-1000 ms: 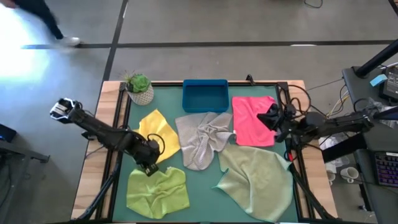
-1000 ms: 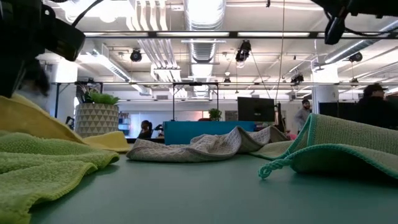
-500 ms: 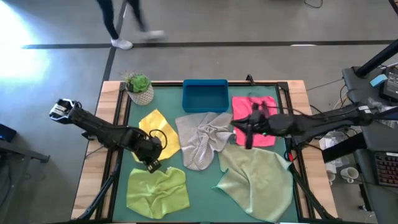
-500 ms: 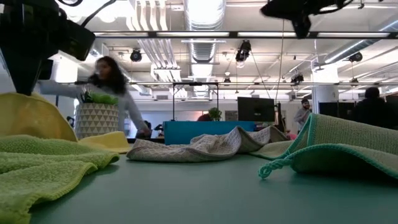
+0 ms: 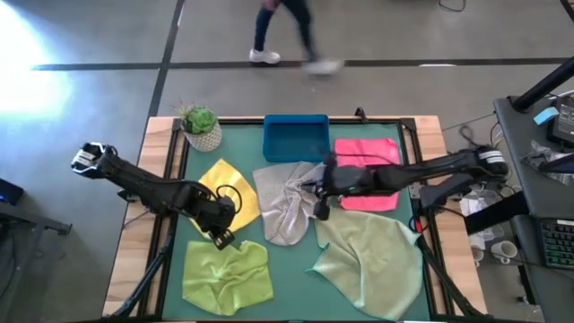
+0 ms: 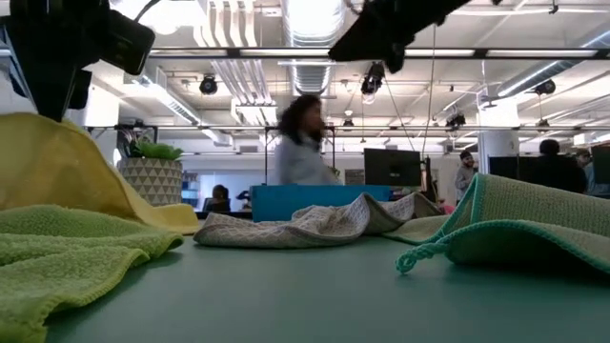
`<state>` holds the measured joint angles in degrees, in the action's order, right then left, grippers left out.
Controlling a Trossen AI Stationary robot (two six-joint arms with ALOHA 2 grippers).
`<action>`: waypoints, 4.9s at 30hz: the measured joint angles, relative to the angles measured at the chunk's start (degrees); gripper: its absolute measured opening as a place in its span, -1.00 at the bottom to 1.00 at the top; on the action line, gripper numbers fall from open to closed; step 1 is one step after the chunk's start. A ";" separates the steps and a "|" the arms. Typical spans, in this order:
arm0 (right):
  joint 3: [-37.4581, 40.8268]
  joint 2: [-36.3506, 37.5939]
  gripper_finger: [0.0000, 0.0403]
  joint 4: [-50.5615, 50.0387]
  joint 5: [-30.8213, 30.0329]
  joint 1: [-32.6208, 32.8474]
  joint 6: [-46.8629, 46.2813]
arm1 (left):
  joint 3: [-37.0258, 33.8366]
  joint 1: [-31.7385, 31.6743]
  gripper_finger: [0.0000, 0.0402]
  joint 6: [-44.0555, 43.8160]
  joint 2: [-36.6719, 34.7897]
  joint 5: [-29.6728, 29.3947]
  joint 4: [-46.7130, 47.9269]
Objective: Fold microfiber towels
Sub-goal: Fold the yellow microfiber cloth
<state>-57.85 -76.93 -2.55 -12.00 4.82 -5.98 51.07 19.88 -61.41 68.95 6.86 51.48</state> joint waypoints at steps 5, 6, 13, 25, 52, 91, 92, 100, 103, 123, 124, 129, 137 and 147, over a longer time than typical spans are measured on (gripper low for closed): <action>-7.70 -9.29 -0.91 -3.29 4.29 0.02 6.70 | 0.43 0.11 -1.00 -1.26 0.00 0.96 0.03; -9.22 -10.84 -0.91 -4.36 4.98 0.02 7.50 | 0.43 0.12 -1.00 -1.26 0.00 1.20 0.02; -17.11 -21.20 -0.91 -7.16 5.15 0.02 9.78 | 0.17 0.20 -1.00 0.52 0.00 1.87 2.65; -30.12 -34.87 -0.91 -8.85 6.61 0.00 10.42 | 0.11 0.17 -1.00 0.70 0.00 0.17 7.97; -42.11 -44.11 -0.41 -16.00 9.59 -0.46 16.37 | 0.06 0.17 -1.00 0.88 -0.94 -0.27 8.15; -41.15 -50.18 -0.93 -9.34 5.94 -1.86 13.18 | 0.70 0.17 -1.00 1.41 -9.09 -0.22 7.99; -41.15 -49.63 -0.94 -10.18 5.93 -1.86 12.78 | 0.70 0.17 -1.00 1.82 -9.09 -0.22 8.01; -41.13 -44.73 -0.96 -17.06 5.92 -1.56 5.40 | 0.65 0.17 -1.00 4.02 -9.09 -0.28 7.99; -41.13 -42.01 -0.96 -20.05 5.91 -1.05 1.95 | 0.63 0.17 -1.00 5.67 -9.09 -0.38 8.00; -41.22 -25.04 -0.96 -24.65 1.03 2.87 -11.53 | 12.76 0.09 -1.00 20.22 -8.80 1.30 18.31; -41.43 -24.68 -0.96 -24.68 0.45 3.35 -11.93 | 13.77 0.09 -1.00 21.07 -8.80 1.42 20.09; -43.90 -24.02 -0.96 -24.68 -2.77 5.15 -12.03 | 18.93 -0.02 -1.00 26.20 -8.01 1.18 27.22; -52.70 -25.61 -0.96 -32.22 -10.37 6.47 -11.47 | 28.03 -0.02 -1.00 34.00 -4.52 -1.45 35.16; -58.33 -28.50 -0.96 -38.09 -17.42 7.06 -9.04 | 36.24 -0.02 -1.00 44.48 0.49 -5.00 38.60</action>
<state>-116.18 -105.43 -40.63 -29.42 11.88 -15.01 87.31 19.86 -16.93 69.44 1.86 90.08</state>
